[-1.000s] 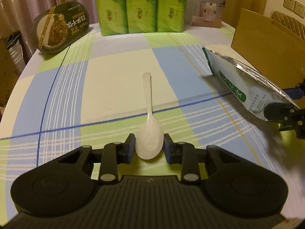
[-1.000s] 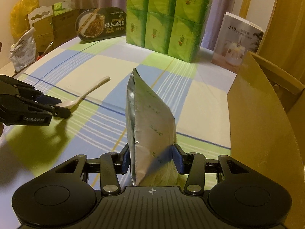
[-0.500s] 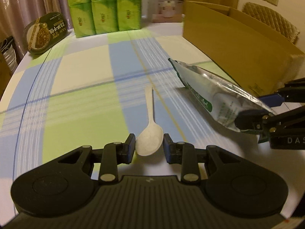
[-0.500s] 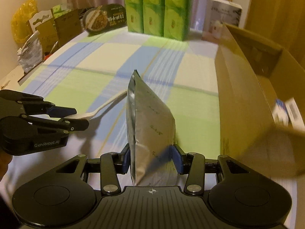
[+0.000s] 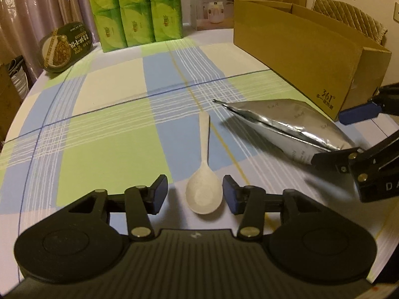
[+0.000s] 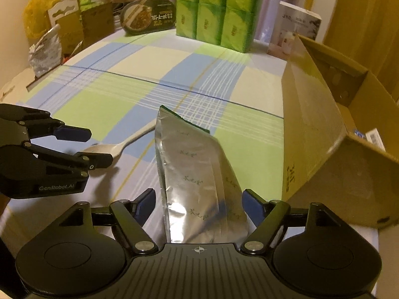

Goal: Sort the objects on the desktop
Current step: 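Carry the spoon and foil bag in both tools over the cardboard box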

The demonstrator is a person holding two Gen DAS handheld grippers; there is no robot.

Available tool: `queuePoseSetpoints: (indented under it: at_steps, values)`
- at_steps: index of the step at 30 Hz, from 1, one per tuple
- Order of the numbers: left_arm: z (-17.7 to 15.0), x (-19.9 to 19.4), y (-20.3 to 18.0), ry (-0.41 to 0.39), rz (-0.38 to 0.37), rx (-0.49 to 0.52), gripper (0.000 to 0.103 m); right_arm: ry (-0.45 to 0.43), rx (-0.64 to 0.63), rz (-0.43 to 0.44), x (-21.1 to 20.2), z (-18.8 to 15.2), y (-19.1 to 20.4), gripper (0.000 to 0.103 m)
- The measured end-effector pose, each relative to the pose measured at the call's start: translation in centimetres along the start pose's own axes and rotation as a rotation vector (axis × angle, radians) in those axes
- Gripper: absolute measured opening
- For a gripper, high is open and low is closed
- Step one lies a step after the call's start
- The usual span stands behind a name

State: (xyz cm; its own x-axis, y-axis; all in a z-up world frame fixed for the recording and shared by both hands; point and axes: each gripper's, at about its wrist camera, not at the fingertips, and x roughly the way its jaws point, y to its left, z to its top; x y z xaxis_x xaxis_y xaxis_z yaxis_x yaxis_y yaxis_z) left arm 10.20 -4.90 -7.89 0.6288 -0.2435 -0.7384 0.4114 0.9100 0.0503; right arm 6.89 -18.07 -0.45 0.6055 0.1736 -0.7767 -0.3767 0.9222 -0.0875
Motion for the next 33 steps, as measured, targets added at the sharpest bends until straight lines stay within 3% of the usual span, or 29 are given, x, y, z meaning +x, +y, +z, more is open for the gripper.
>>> queuePoseSetpoints:
  at_steps: [7,15,17,33]
  values:
    - [0.0,1.1,-0.2,0.022,-0.018,0.005,0.046,0.019,-0.015,-0.004,1.3,0.3,-0.4,0.085]
    - [0.0,1.0,-0.4,0.024,-0.025,0.024,0.037,0.020,0.008,0.012,1.9,0.7,-0.8,0.085]
    - [0.0,1.0,-0.4,0.028,-0.039,0.014,0.029,0.018,0.011,0.014,1.9,0.8,-0.8,0.085]
    - [0.4,0.5,0.1,0.002,-0.019,-0.023,0.028,0.083,-0.038,0.067,4.5,2.6,-1.2,0.085]
